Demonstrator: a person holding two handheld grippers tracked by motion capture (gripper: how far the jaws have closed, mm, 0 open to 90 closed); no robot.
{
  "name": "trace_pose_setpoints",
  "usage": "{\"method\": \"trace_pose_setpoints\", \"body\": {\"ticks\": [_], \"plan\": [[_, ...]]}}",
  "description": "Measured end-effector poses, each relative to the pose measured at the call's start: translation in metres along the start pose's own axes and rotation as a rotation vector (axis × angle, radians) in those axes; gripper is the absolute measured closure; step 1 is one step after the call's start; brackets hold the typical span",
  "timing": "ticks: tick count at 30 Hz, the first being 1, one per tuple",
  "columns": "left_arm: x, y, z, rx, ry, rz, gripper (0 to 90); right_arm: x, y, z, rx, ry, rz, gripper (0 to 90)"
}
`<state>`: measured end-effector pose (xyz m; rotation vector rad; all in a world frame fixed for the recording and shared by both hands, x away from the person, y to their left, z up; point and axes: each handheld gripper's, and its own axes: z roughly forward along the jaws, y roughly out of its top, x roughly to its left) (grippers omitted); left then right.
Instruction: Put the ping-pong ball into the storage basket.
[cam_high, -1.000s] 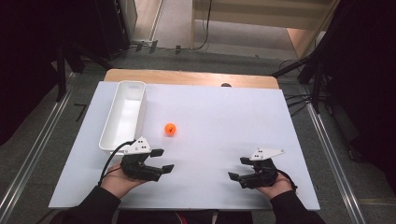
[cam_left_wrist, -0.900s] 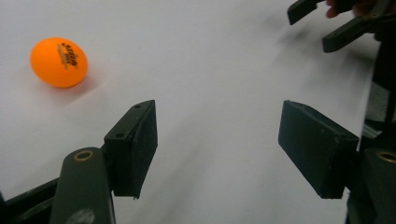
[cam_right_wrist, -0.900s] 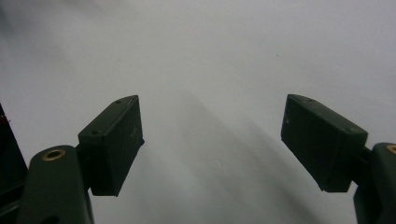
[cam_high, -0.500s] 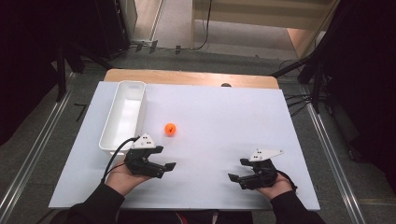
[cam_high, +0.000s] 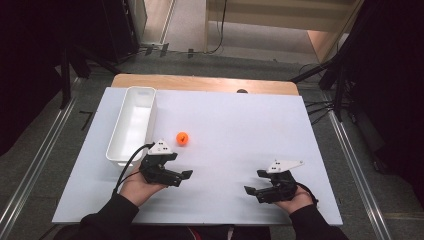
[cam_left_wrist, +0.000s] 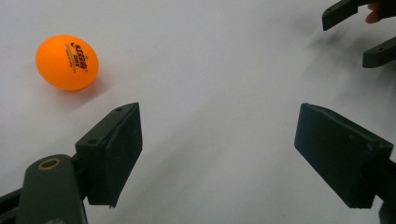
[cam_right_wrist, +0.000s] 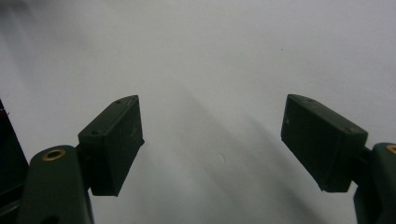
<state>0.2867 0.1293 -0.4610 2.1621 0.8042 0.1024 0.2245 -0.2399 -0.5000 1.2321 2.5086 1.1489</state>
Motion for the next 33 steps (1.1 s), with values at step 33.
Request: {"method": "trace_pose_setpoints", "body": {"ticks": [33], "plan": [[0.006, 0.015, 0.026, -0.017, 0.163, -0.059, 0.0, -0.002, 0.0, -0.004, -0.032, -0.031, 0.012, 20.2]]}}
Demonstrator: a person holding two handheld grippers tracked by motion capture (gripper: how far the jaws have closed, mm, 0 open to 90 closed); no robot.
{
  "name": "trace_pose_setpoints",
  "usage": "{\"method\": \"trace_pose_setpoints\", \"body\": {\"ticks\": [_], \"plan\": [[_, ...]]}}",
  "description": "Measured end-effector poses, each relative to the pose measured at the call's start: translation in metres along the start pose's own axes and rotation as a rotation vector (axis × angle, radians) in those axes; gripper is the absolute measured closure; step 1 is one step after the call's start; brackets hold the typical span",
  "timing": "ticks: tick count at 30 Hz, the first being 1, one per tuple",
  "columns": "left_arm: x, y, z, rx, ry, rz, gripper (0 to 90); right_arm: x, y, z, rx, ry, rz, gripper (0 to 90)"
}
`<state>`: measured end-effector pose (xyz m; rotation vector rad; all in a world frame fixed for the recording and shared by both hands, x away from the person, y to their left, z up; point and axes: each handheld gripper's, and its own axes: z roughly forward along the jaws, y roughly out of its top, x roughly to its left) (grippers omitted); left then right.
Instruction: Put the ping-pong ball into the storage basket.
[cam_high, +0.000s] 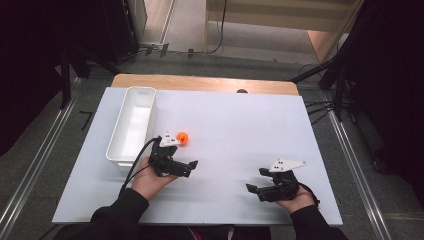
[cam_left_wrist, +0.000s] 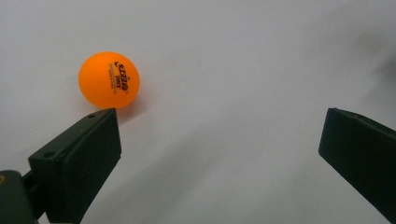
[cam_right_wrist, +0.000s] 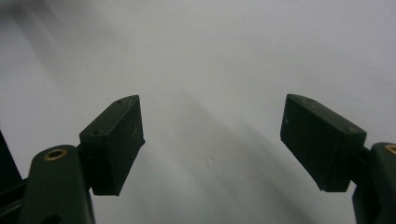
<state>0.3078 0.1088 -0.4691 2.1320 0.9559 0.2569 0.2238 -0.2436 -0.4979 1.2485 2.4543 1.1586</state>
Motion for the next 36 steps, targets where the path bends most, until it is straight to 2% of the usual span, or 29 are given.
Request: {"method": "trace_pose_setpoints", "body": {"ticks": [13, 18, 29, 36], "plan": [[0.007, 0.01, 0.008, -0.009, 0.065, -0.019, 0.0, 0.0, 0.0, -0.001, -0.006, -0.005, 0.003, 20.2], [0.009, 0.015, 0.012, -0.013, 0.069, -0.041, 0.0, 0.0, 0.0, 0.0, -0.005, -0.003, 0.002, 20.2], [0.013, 0.024, 0.019, 0.0, 0.102, -0.06, 0.0, 0.0, 0.0, 0.0, -0.003, -0.001, 0.004, 20.2], [0.017, 0.028, 0.024, -0.026, 0.114, -0.093, 0.4, 0.0, 0.0, 0.0, -0.001, 0.003, 0.007, 20.2]]}}
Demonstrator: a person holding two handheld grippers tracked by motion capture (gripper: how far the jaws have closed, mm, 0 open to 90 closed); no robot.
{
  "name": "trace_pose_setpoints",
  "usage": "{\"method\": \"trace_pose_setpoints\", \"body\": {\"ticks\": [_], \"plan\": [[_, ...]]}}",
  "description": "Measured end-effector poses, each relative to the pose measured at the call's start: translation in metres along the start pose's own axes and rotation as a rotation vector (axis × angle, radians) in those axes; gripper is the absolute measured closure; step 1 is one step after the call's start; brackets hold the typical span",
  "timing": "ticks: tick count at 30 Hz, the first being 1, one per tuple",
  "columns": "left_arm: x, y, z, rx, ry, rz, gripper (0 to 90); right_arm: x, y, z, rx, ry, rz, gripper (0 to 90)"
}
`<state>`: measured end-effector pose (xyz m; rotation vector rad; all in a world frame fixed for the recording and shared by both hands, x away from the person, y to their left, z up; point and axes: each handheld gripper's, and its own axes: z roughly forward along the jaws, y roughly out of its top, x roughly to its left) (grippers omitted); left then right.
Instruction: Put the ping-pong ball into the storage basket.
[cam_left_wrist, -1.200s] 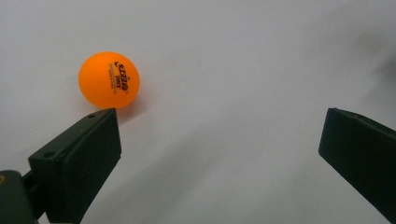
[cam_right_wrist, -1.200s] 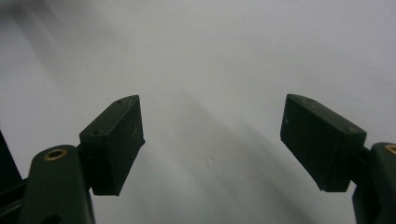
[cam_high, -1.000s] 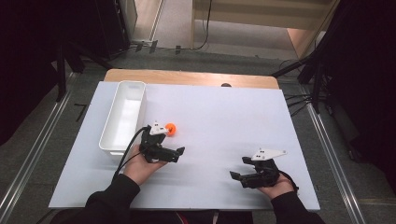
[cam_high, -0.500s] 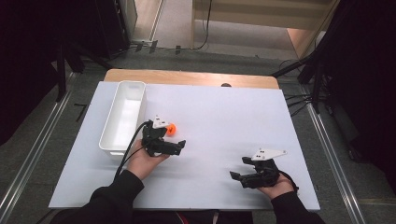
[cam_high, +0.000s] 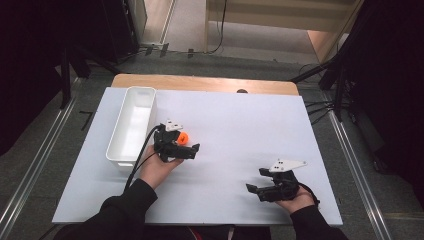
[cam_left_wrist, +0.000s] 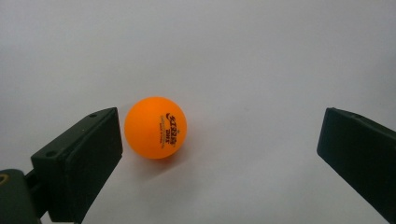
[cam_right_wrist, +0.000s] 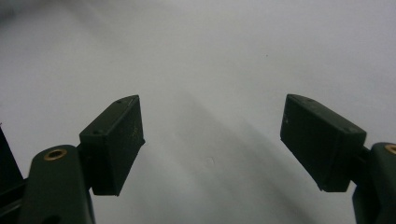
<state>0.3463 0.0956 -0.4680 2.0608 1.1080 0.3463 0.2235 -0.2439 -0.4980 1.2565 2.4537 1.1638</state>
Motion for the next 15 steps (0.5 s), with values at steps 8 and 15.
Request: {"method": "trace_pose_setpoints", "body": {"ticks": [8, 15], "plan": [[0.002, 0.006, 0.005, 0.001, 0.025, -0.009, 0.5, -0.001, 0.0, 0.0, -0.003, 0.001, 0.0, 20.2], [0.006, 0.01, 0.011, -0.003, 0.028, -0.036, 0.5, -0.001, -0.001, -0.001, -0.005, -0.003, -0.004, 20.2]]}}
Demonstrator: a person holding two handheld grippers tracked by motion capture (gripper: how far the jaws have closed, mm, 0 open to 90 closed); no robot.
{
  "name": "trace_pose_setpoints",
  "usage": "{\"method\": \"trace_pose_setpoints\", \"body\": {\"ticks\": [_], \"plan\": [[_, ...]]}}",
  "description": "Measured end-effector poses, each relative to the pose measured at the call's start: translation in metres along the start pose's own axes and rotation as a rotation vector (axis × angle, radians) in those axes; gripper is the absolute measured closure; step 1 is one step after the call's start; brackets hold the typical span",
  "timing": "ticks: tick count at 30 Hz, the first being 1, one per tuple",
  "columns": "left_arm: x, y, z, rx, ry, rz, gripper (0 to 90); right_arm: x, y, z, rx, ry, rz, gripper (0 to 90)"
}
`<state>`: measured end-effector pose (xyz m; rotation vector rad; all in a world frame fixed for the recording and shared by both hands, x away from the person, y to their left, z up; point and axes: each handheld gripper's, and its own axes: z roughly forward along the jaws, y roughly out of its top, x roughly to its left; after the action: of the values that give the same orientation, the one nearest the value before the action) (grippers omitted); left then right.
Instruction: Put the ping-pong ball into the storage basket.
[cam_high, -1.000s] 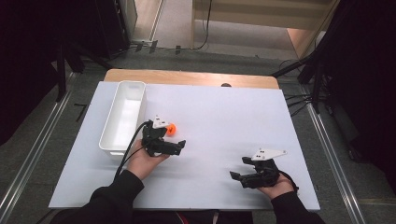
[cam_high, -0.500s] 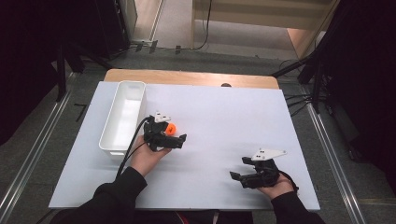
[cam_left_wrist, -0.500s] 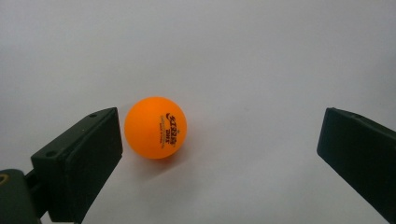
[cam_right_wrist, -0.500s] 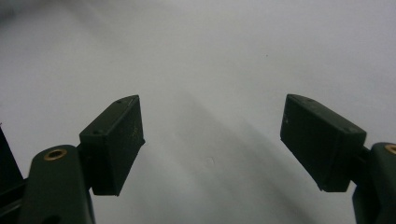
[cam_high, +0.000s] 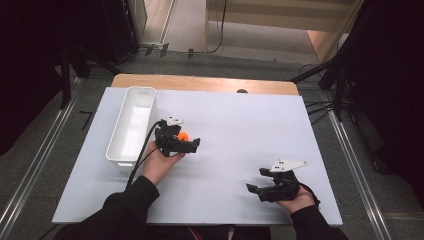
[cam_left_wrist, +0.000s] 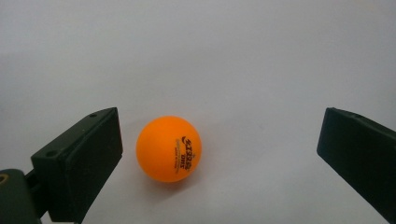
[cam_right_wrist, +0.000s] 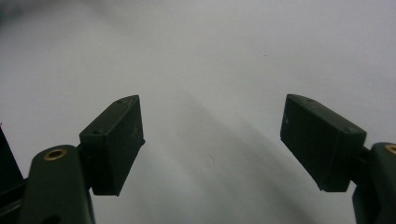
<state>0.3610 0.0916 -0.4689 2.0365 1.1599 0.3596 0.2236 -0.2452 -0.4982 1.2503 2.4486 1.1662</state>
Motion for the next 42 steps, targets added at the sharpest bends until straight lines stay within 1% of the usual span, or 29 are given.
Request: {"method": "trace_pose_setpoints", "body": {"ticks": [1, 4, 7, 9, 10, 14, 18, 20, 23, 26, 27, 33, 36, 40, 41, 42], "plan": [[0.0, 0.0, 0.001, -0.003, -0.003, -0.002, 0.5, 0.0, 0.0, 0.0, 0.0, 0.002, 0.001, 20.2], [0.001, 0.002, 0.004, -0.008, 0.014, -0.006, 0.5, 0.001, 0.0, 0.0, 0.002, 0.003, 0.004, 20.2], [0.003, 0.002, 0.005, -0.013, 0.019, -0.017, 0.5, 0.0, 0.0, 0.0, -0.002, 0.003, 0.0, 20.2], [0.005, 0.003, 0.006, -0.033, 0.029, -0.035, 0.4, 0.0, 0.0, 0.0, -0.002, 0.002, -0.001, 20.2], [0.006, 0.003, 0.006, -0.033, 0.028, -0.034, 0.4, 0.001, 0.0, 0.0, -0.002, 0.004, 0.0, 20.2], [0.007, 0.006, 0.008, -0.032, 0.039, -0.038, 0.4, 0.001, 0.0, 0.0, 0.003, 0.005, -0.004, 20.2], [0.007, 0.008, 0.011, -0.025, 0.04, -0.029, 0.4, 0.001, 0.0, 0.0, -0.005, 0.004, -0.002, 20.2], [0.007, 0.01, 0.013, -0.025, 0.038, -0.033, 0.4, 0.001, 0.0, 0.0, -0.003, 0.003, -0.005, 20.2], [0.007, 0.012, 0.015, -0.018, 0.046, -0.03, 0.5, 0.001, 0.0, 0.0, 0.0, 0.004, -0.004, 20.2], [0.009, 0.014, 0.016, -0.035, 0.042, -0.047, 1.7, 0.001, -0.001, 0.0, -0.004, 0.002, -0.004, 20.2], [0.01, 0.015, 0.016, -0.036, 0.042, -0.044, 2.2, 0.001, -0.001, 0.0, -0.004, 0.001, -0.002, 20.2], [0.015, 0.013, 0.02, -0.022, 0.045, -0.063, 2.2, 0.001, -0.001, 0.0, -0.002, 0.002, -0.007, 20.2], [0.016, 0.012, 0.022, -0.024, 0.055, -0.058, 2.2, 0.002, -0.001, -0.001, 0.0, 0.003, 0.001, 20.2], [0.017, 0.011, 0.023, -0.017, 0.048, -0.066, 2.2, 0.002, -0.001, -0.001, 0.001, 0.003, -0.001, 20.2], [0.017, 0.011, 0.024, -0.012, 0.051, -0.059, 2.2, 0.002, -0.001, -0.001, 0.0, 0.004, -0.004, 20.2], [0.017, 0.01, 0.024, -0.016, 0.052, -0.061, 2.2, 0.002, -0.001, -0.001, 0.0, 0.004, -0.004, 20.2]]}}
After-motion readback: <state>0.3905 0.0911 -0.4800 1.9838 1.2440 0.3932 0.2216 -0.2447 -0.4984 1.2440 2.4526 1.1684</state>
